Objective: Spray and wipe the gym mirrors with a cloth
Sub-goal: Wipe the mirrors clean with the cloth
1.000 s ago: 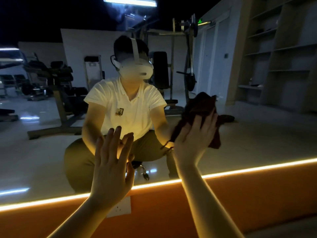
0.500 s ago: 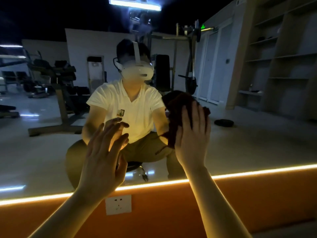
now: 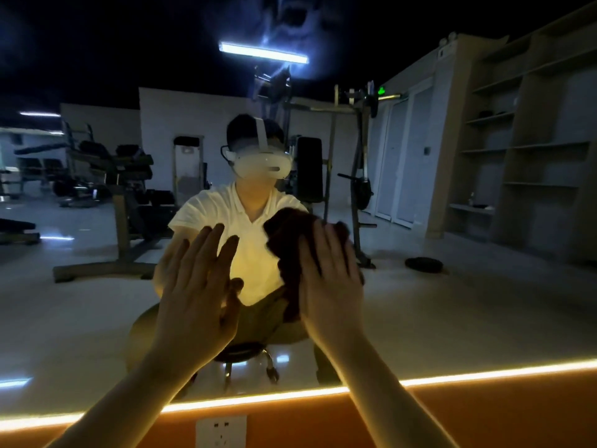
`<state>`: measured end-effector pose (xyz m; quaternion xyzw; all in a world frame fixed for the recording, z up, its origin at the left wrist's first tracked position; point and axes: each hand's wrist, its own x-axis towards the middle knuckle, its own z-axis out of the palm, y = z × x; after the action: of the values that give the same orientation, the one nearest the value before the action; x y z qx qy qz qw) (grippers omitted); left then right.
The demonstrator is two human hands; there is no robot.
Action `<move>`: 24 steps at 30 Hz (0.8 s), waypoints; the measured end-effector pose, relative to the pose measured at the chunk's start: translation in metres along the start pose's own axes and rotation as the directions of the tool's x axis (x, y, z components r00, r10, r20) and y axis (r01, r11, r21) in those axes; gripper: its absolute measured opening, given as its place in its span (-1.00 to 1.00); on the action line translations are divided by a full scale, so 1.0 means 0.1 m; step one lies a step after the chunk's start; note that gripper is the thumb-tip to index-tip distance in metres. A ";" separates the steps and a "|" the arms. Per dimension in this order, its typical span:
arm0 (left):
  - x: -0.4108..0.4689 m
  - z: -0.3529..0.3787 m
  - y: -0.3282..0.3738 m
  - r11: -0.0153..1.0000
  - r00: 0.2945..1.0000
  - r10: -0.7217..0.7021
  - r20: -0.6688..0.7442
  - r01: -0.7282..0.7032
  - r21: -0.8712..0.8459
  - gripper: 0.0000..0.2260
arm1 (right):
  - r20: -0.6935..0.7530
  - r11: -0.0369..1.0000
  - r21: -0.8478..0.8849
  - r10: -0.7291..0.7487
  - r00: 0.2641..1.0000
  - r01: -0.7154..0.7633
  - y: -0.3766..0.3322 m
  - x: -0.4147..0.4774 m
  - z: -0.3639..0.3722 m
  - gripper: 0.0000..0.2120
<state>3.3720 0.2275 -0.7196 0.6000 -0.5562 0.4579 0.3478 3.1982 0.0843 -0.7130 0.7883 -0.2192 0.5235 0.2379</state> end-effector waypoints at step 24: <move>1.59 -0.47 -0.10 0.972 0.989 0.121 -0.084 -0.102 0.211 -0.48 | -0.231 0.995 -0.082 0.027 0.972 -0.047 0.53 2.98 -0.92 -0.40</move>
<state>3.3685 0.2170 -0.5540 0.5779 -0.5212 0.5602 0.2837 3.2060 0.0693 -0.3974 0.7070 -0.2275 0.6055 0.2861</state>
